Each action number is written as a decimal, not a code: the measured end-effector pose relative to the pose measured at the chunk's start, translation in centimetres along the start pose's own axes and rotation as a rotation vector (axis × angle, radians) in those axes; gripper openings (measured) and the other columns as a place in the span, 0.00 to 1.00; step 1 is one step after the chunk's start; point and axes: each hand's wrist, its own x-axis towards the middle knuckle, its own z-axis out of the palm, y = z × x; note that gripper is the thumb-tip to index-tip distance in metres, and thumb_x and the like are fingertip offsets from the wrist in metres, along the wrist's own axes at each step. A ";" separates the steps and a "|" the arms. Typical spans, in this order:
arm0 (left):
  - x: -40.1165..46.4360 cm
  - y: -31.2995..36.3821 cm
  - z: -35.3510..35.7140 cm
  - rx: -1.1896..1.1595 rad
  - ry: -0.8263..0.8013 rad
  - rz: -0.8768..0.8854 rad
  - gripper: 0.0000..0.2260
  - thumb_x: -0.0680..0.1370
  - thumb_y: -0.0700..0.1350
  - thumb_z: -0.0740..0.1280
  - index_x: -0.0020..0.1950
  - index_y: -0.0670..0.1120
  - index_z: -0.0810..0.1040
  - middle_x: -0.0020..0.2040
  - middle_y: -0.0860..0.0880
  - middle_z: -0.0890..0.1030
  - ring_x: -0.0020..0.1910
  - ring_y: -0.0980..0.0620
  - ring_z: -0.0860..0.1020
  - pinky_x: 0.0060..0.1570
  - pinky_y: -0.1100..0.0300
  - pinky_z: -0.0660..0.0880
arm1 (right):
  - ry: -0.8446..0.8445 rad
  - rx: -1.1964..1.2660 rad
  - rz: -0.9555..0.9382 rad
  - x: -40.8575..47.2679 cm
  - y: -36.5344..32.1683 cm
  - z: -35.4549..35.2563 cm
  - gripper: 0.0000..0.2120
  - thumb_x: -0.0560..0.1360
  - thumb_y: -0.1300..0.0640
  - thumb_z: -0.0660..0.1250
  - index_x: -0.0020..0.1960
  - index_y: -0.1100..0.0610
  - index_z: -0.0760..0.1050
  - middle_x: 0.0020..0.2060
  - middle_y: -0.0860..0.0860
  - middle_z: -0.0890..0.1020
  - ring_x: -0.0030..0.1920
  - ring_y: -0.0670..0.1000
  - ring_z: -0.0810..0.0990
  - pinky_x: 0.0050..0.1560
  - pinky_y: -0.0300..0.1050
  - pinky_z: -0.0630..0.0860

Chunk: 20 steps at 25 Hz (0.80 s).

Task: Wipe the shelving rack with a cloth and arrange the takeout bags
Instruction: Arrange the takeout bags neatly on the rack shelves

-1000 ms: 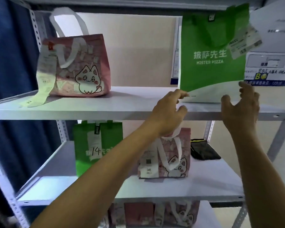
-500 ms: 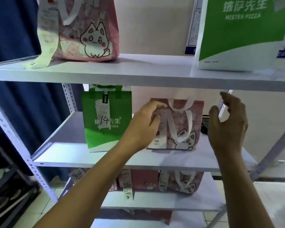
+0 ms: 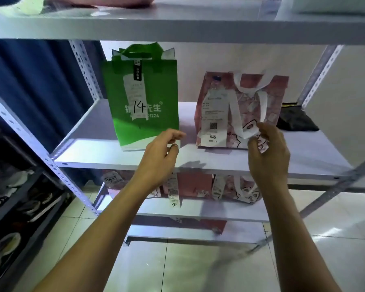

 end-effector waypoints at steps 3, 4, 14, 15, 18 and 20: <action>-1.7 -2.1 -0.8 0.027 0.004 -0.044 0.15 0.81 0.38 0.60 0.61 0.54 0.77 0.59 0.59 0.79 0.59 0.64 0.75 0.52 0.72 0.71 | -0.037 0.022 0.022 -2.2 0.4 2.0 0.16 0.79 0.60 0.65 0.67 0.55 0.75 0.60 0.53 0.80 0.60 0.51 0.78 0.61 0.45 0.74; -2.3 -2.8 -1.2 0.031 0.005 -0.060 0.14 0.81 0.38 0.60 0.61 0.54 0.77 0.59 0.59 0.79 0.58 0.63 0.75 0.52 0.70 0.72 | -0.046 0.028 0.030 -2.9 0.4 2.6 0.16 0.79 0.60 0.65 0.66 0.55 0.76 0.60 0.53 0.80 0.60 0.51 0.78 0.60 0.44 0.74; -8.7 -9.1 -5.0 0.034 -0.081 -0.168 0.14 0.81 0.39 0.60 0.61 0.52 0.78 0.59 0.54 0.81 0.57 0.56 0.78 0.58 0.57 0.76 | -0.179 -0.054 0.201 -10.3 -0.1 5.4 0.16 0.80 0.57 0.64 0.67 0.50 0.74 0.60 0.50 0.79 0.58 0.46 0.77 0.54 0.32 0.70; -9.4 -9.7 -5.2 0.037 -0.094 -0.175 0.14 0.81 0.39 0.60 0.61 0.52 0.77 0.59 0.55 0.81 0.57 0.56 0.77 0.58 0.56 0.76 | -0.192 -0.068 0.218 -11.3 -0.3 5.8 0.16 0.80 0.57 0.64 0.67 0.50 0.74 0.59 0.50 0.79 0.57 0.47 0.78 0.57 0.38 0.73; -10.9 -11.2 -5.3 0.032 -0.123 -0.182 0.13 0.81 0.41 0.59 0.61 0.54 0.77 0.58 0.58 0.80 0.58 0.56 0.76 0.58 0.56 0.75 | -0.206 -0.082 0.265 -14.4 -0.3 6.6 0.13 0.80 0.56 0.63 0.65 0.51 0.75 0.57 0.48 0.81 0.56 0.48 0.79 0.57 0.44 0.76; -11.9 -12.2 -4.8 0.006 -0.151 -0.191 0.13 0.81 0.42 0.59 0.60 0.55 0.76 0.58 0.60 0.79 0.59 0.58 0.75 0.58 0.56 0.74 | -0.190 -0.098 0.312 -16.6 0.4 6.7 0.14 0.81 0.56 0.63 0.65 0.51 0.75 0.58 0.47 0.81 0.56 0.47 0.79 0.56 0.44 0.75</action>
